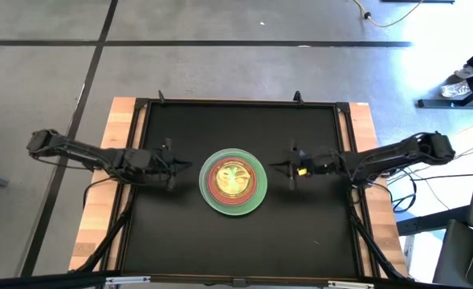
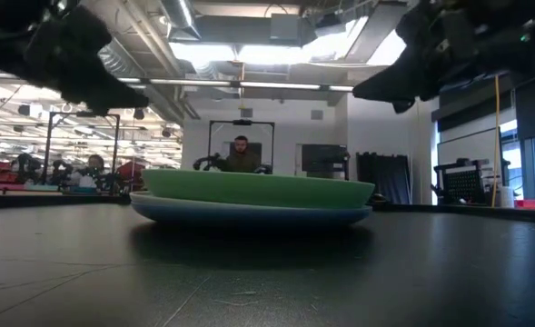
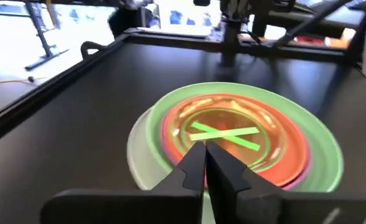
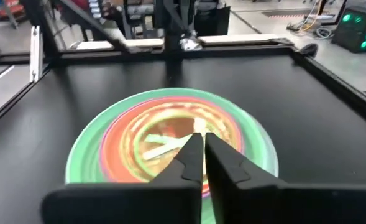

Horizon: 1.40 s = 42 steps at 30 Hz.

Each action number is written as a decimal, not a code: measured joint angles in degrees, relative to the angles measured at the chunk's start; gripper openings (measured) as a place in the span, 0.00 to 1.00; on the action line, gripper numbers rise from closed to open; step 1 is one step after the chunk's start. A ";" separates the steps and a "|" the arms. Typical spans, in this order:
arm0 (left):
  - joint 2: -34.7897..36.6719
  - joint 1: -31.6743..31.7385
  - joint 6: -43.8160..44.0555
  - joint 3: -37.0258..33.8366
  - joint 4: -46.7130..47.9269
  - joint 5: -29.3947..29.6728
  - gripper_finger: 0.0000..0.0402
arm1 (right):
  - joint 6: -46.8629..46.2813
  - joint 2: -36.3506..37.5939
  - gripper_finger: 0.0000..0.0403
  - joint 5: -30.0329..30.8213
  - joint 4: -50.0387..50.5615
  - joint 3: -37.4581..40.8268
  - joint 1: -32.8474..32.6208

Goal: Stack plastic plates
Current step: Return to Home Position

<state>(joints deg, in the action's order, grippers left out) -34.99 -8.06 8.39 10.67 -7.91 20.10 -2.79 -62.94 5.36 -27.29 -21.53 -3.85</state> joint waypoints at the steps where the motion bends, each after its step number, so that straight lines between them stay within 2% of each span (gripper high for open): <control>1: 1.94 0.63 0.04 -1.31 0.05 0.03 0.01 | -0.02 0.26 0.02 -1.55 -0.13 0.12 1.54; 9: 16.49 3.50 -1.31 -8.18 0.05 -1.58 0.01 | -0.99 5.50 0.04 -8.61 -7.58 6.69 9.02; 13: 21.92 3.46 -1.46 -10.27 0.49 0.58 0.01 | -2.06 9.09 0.02 -7.85 -8.80 11.42 9.15; 16: 24.18 3.43 -2.10 -10.24 2.34 -0.47 0.02 | -3.95 13.25 0.00 -6.06 -7.93 13.90 9.15; 23: 25.41 3.40 -2.81 -10.24 3.47 -0.74 0.01 | -6.04 26.08 0.01 -3.04 3.60 17.51 9.13; 29: 25.36 3.40 -1.57 -10.24 4.47 -0.03 0.00 | -6.12 36.46 0.01 -2.49 13.63 17.67 9.13; 33: 25.33 3.40 -1.18 -10.24 4.47 0.33 0.01 | -6.55 40.99 0.01 -0.85 19.37 17.67 9.13; 38: 25.38 3.40 -0.58 -10.24 4.44 0.33 0.01 | -6.84 46.12 0.01 -2.61 20.56 20.94 9.12; 42: 25.36 3.40 0.76 -10.24 4.44 0.24 0.01 | -6.81 49.93 0.01 -2.42 25.69 21.08 9.11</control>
<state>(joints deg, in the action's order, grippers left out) -9.63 -4.67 9.15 0.43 -3.46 20.34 -9.59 -13.00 2.94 -1.60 -0.45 5.26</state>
